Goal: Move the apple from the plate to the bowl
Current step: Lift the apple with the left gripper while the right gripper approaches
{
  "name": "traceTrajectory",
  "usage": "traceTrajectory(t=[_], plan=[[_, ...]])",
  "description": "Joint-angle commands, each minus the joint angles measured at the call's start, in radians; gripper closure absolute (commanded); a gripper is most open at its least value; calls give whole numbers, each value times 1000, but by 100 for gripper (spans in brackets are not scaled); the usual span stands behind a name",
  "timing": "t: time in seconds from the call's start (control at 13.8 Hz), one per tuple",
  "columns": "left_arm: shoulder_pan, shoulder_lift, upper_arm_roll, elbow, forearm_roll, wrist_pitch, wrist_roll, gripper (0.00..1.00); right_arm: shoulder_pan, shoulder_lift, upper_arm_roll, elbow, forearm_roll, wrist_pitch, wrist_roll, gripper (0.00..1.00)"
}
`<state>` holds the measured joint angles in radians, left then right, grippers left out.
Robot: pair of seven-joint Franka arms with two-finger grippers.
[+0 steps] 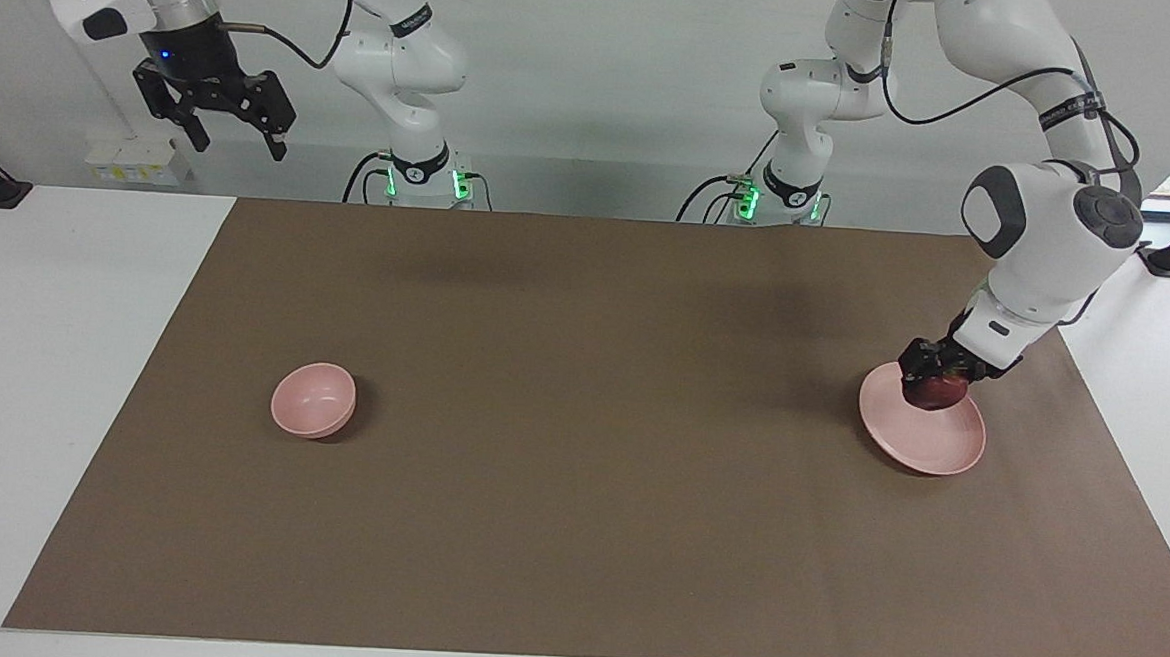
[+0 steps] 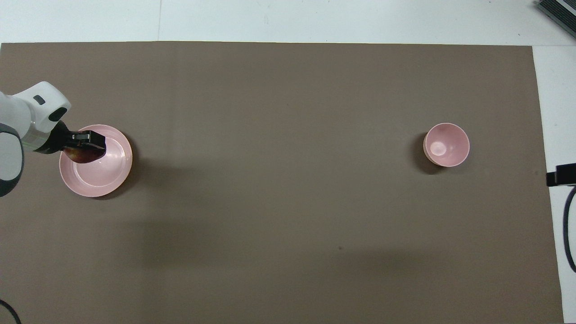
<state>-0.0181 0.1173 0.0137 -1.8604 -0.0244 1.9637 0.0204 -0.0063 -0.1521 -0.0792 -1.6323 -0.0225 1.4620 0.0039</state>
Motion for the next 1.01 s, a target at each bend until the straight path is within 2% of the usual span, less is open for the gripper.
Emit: traceTrajectory(t=[0.0,0.29,0.43,0.58,0.8,0.94], plan=[[-62,-27,12,119,-17,-235,-62,100,2,-11,7,-58,18,29,-15,0],[-60,-24,14,305,-181,-495,-173,100,14,-3,7,-95,90,41,-7,0],[-62,-27,12,316,-268,-569,-293,100,15,-3,7,-115,131,54,30,0],[-63,-27,11,316,-354,-597,-434,100,37,0,9,-136,188,87,147,0],[-94,-36,-12,311,-359,-655,-491,100,113,3,7,-172,278,136,414,0],[-137,-39,-21,303,-364,-664,-617,100,164,20,7,-227,320,204,537,0]])
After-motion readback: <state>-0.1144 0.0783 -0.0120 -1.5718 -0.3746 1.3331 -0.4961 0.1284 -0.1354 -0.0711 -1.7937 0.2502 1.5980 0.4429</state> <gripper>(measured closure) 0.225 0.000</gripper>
